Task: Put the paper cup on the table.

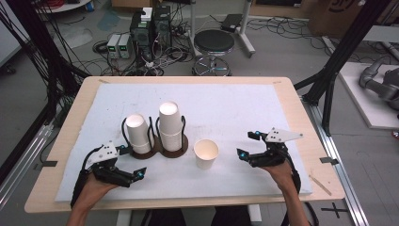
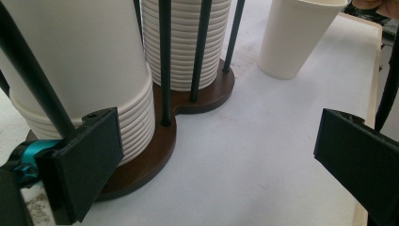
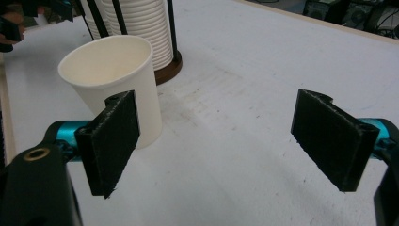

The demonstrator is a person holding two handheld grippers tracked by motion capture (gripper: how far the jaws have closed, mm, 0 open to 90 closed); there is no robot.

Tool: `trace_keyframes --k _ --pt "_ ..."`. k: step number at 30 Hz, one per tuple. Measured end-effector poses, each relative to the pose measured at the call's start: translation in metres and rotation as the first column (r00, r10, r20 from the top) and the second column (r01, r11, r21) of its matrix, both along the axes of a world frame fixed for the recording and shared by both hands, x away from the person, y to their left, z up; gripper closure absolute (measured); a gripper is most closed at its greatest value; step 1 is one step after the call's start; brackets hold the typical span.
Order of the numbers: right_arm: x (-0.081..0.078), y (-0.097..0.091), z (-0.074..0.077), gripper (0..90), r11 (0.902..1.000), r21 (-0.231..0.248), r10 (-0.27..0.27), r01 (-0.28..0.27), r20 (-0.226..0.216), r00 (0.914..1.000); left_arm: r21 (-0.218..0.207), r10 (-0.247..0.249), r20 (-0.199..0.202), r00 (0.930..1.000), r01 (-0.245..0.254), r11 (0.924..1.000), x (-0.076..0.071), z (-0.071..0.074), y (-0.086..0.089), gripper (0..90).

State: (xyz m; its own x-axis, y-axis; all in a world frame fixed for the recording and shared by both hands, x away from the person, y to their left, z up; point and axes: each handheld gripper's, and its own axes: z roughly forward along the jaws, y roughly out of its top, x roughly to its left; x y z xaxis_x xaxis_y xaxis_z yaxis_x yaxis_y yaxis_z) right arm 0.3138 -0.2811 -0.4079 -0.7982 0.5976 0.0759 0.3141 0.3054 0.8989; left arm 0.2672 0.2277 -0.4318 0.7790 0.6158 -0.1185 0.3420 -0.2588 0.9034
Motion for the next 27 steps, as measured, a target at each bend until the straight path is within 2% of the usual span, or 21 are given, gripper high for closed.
trace_keyframes --k 14,27 --pt "0.000 0.000 -0.014 16.4 0.9998 -0.019 -0.008 0.008 -0.039 0.9992 -0.006 0.000 -0.007 1.0000 0.000 1.0000 0.000 -0.004 -0.001 1.7" --pt "0.001 0.000 -0.015 16.4 0.9995 -0.020 -0.024 0.023 -0.036 0.9991 -0.015 0.021 0.014 0.9997 -0.021 0.9997 -0.001 -0.002 0.002 1.7"
